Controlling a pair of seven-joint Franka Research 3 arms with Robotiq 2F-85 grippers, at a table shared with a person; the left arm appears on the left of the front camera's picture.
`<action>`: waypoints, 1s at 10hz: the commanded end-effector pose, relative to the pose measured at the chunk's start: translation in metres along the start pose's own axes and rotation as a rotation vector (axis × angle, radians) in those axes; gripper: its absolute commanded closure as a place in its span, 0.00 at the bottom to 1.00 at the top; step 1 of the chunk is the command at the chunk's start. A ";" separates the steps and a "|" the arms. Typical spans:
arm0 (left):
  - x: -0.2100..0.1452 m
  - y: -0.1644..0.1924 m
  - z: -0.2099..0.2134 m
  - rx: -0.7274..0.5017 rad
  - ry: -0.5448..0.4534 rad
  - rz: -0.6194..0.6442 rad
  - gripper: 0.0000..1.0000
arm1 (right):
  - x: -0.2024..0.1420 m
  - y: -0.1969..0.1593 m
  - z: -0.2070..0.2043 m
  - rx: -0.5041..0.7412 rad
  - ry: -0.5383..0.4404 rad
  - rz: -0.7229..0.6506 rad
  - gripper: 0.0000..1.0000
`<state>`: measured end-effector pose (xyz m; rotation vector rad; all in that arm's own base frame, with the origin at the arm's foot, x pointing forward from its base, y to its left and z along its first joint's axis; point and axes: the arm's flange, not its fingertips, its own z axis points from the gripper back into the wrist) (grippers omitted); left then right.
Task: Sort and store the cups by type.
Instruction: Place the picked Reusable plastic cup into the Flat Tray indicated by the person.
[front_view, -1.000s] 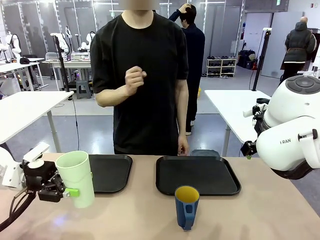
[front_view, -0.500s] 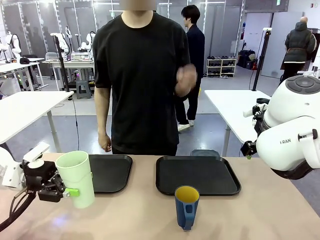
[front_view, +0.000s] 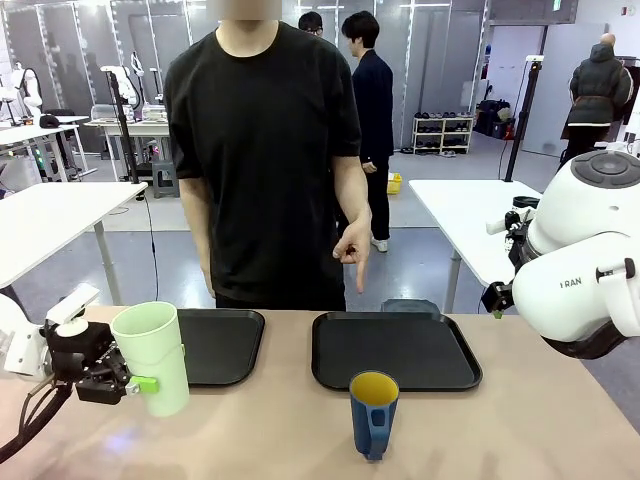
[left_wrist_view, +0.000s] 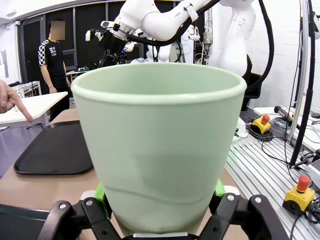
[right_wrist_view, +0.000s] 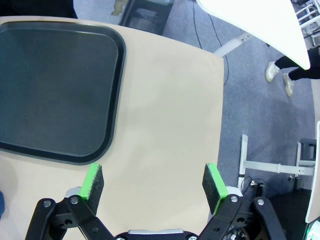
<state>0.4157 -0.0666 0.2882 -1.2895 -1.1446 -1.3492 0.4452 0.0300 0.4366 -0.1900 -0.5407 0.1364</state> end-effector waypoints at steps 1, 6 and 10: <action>0.001 0.003 0.000 -0.002 0.000 -0.008 0.57 | 0.000 0.001 -0.001 -0.005 -0.001 0.005 0.00; 0.001 0.003 0.000 -0.002 0.000 -0.008 0.57 | 0.000 0.001 -0.001 -0.005 -0.001 0.005 0.00; 0.012 0.011 -0.017 0.017 0.028 -0.031 0.16 | 0.000 0.001 -0.001 -0.005 -0.001 0.005 0.00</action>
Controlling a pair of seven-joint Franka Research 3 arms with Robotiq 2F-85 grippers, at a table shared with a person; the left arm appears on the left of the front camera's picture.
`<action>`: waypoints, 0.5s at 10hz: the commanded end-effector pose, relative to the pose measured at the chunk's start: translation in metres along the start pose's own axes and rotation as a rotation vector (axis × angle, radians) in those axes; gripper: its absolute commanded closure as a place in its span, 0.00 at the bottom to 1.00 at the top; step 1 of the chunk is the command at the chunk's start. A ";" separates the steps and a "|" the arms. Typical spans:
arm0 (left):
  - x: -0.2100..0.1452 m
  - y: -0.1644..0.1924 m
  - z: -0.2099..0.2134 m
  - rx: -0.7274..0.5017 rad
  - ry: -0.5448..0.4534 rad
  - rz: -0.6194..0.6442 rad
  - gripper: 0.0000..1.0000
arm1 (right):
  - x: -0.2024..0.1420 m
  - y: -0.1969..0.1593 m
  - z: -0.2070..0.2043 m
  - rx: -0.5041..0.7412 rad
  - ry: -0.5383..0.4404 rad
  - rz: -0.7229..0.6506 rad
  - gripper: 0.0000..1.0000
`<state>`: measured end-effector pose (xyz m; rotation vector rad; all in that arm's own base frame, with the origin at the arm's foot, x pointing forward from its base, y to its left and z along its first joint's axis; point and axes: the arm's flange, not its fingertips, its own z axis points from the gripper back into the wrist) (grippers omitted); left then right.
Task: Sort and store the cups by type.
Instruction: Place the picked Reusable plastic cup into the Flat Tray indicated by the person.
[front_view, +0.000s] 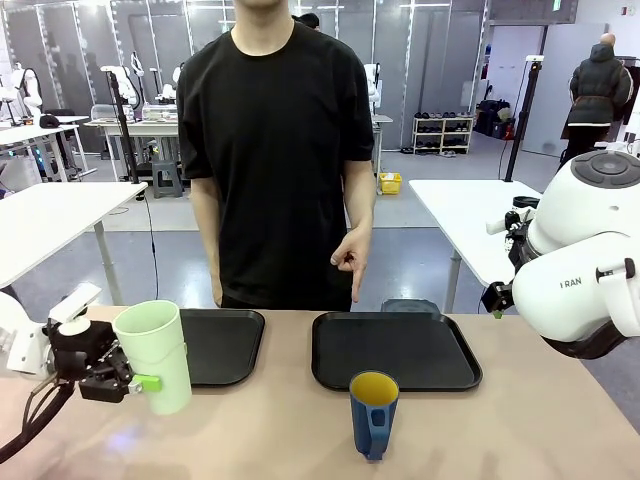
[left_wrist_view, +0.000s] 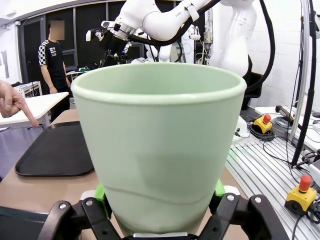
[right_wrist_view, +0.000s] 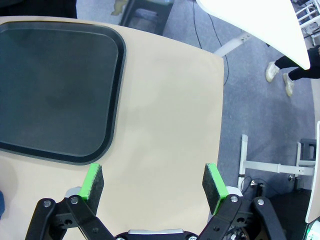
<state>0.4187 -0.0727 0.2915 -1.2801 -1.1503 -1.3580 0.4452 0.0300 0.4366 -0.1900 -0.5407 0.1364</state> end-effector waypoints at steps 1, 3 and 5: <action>0.014 0.015 -0.020 0.012 0.034 -0.021 0.16 | 0.000 0.001 -0.001 -0.005 -0.001 0.006 0.00; 0.024 0.035 -0.041 0.017 0.033 -0.039 0.16 | 0.000 0.001 -0.001 -0.005 -0.001 0.006 0.00; 0.036 0.064 -0.079 -0.042 0.016 -0.038 0.16 | 0.000 0.001 -0.001 -0.005 -0.001 0.006 0.00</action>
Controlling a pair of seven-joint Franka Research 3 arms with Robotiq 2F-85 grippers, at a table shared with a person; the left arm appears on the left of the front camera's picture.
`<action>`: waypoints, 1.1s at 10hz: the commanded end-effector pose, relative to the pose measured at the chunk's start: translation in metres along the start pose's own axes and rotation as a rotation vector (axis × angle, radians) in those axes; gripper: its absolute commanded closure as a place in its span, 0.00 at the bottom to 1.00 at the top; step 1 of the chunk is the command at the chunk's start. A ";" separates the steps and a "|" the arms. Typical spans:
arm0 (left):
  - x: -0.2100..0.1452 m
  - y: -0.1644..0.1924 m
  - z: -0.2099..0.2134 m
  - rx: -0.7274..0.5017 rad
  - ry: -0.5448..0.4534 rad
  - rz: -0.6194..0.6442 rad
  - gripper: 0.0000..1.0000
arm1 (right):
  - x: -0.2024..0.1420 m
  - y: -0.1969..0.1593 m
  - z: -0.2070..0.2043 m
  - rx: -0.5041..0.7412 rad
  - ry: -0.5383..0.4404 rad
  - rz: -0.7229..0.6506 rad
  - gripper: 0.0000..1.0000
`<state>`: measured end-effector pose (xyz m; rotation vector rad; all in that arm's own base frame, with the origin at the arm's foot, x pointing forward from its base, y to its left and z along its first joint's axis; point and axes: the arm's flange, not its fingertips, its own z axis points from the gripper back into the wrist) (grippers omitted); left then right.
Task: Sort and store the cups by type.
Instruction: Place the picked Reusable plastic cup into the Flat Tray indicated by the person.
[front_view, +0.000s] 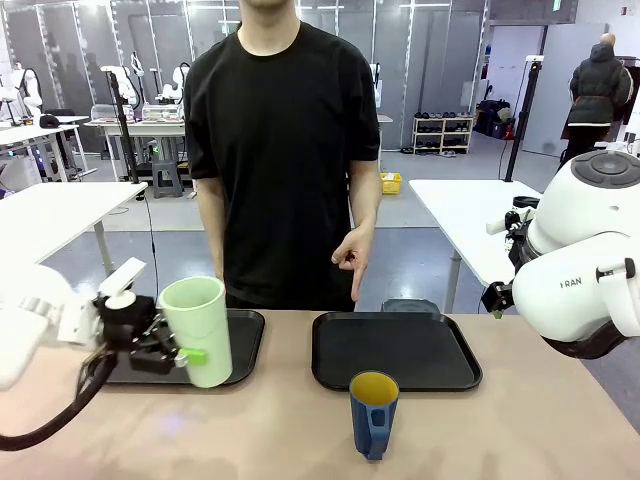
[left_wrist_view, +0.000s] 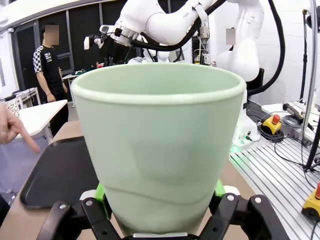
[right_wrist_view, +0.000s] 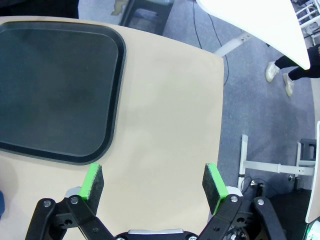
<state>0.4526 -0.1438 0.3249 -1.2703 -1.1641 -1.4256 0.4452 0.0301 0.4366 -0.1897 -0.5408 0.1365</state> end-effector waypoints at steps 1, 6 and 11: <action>0.006 0.036 -0.034 -0.003 0.008 0.003 0.16 | 0.000 0.001 -0.001 -0.006 -0.001 0.005 0.00; 0.011 0.094 -0.125 -0.004 0.003 0.001 0.16 | 0.000 0.001 -0.001 -0.006 -0.001 0.005 0.00; 0.010 0.086 -0.129 -0.023 0.010 -0.016 0.16 | 0.000 0.001 -0.001 -0.006 -0.001 0.005 0.00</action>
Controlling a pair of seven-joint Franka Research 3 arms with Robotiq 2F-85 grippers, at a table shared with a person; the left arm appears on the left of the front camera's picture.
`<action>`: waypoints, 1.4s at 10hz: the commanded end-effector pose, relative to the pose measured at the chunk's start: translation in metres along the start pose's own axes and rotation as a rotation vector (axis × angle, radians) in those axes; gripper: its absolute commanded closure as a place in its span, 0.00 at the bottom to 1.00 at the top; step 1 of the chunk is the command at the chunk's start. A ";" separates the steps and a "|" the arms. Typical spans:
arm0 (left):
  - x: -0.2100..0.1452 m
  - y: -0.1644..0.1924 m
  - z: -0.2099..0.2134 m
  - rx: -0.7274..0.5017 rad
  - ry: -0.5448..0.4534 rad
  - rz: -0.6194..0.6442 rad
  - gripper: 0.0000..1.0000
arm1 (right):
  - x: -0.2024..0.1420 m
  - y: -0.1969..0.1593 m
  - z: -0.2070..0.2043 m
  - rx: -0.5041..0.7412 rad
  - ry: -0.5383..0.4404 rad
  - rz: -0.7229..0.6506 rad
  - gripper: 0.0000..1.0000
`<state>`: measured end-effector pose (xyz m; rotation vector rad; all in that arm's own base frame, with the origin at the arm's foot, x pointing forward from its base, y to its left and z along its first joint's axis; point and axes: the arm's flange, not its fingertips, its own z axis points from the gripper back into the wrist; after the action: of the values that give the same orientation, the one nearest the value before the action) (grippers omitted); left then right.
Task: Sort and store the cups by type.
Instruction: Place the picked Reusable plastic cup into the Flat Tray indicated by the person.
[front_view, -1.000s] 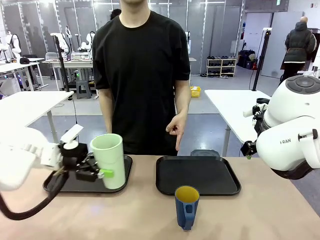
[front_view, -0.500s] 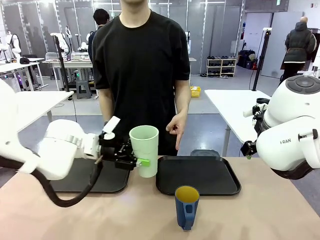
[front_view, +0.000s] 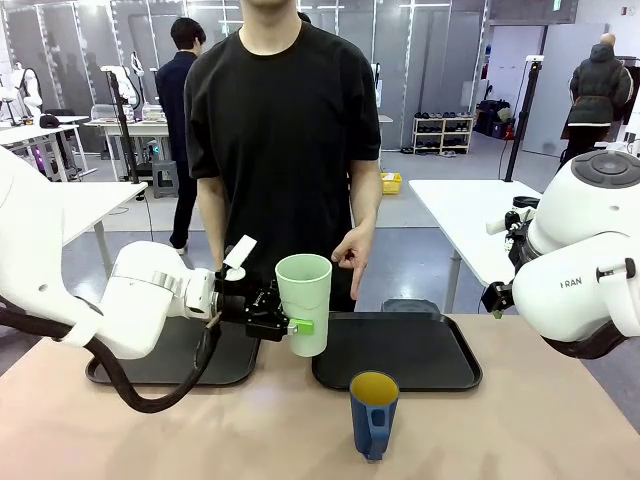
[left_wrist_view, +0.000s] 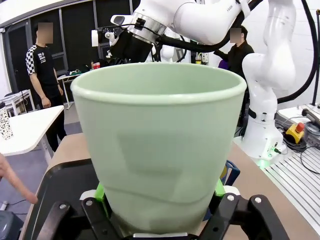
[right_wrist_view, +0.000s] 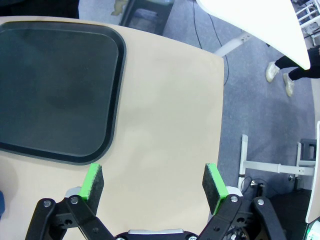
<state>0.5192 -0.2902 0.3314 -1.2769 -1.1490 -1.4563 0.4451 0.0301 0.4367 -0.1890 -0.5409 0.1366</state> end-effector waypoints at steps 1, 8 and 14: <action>0.006 -0.006 0.003 0.004 0.000 -0.007 0.16 | 0.000 0.001 -0.001 -0.006 -0.001 0.006 0.00; -0.023 0.042 -0.038 0.026 -0.045 0.005 0.16 | 0.000 0.001 -0.001 -0.006 -0.001 0.006 0.00; -0.058 0.083 -0.094 0.083 -0.084 0.025 0.16 | 0.000 0.001 -0.001 -0.006 -0.001 0.006 0.00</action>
<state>0.5756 -0.3896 0.2764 -1.3099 -1.2114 -1.3887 0.4451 0.0300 0.4367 -0.1888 -0.5410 0.1364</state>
